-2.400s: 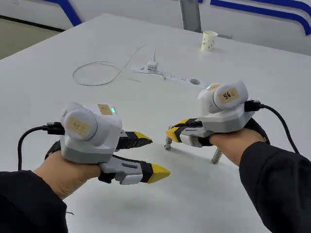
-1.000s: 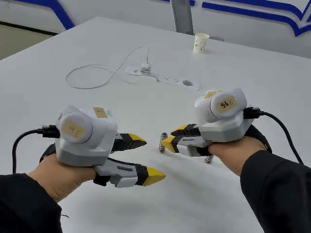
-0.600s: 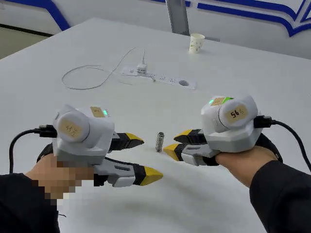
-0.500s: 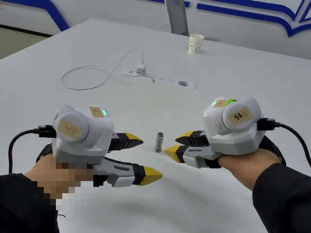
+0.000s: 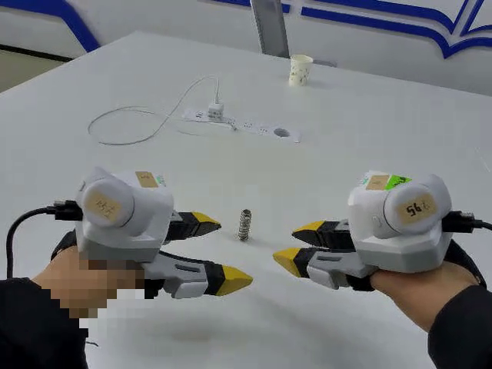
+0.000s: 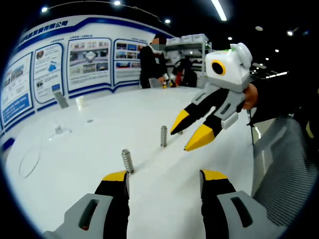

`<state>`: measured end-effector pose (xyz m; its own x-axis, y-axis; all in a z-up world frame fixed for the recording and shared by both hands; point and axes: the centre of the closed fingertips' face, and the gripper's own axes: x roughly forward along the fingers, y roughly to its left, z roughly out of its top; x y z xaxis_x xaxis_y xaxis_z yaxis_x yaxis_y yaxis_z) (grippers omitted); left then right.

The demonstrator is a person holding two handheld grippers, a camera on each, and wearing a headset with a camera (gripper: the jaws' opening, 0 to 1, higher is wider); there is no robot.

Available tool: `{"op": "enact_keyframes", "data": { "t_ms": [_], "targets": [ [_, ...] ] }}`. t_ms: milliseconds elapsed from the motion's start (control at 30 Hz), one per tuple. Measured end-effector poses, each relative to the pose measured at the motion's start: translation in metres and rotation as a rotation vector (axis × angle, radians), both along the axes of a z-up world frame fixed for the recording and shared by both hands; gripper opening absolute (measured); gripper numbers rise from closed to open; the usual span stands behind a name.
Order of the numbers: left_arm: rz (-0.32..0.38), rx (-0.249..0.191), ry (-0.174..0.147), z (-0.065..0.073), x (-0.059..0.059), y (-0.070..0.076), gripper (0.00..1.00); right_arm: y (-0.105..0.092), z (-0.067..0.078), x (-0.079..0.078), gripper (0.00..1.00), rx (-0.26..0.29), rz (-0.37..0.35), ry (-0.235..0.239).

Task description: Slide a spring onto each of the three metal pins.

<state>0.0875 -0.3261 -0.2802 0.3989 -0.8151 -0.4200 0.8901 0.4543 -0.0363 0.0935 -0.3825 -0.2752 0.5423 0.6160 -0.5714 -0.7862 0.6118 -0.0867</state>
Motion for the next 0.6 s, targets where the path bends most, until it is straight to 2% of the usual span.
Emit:
{"op": "enact_keyframes", "data": {
  "t_ms": [333,600],
  "targets": [
    [-0.004,-0.001,0.005,0.000,-0.001,-0.001,0.59,-0.025,0.005,-0.007,0.29,0.013,-0.051,-0.013],
    [-0.001,-0.001,0.007,0.000,-0.001,-0.001,0.60,-0.051,0.001,-0.017,0.31,0.012,-0.093,-0.013]
  ]
}}
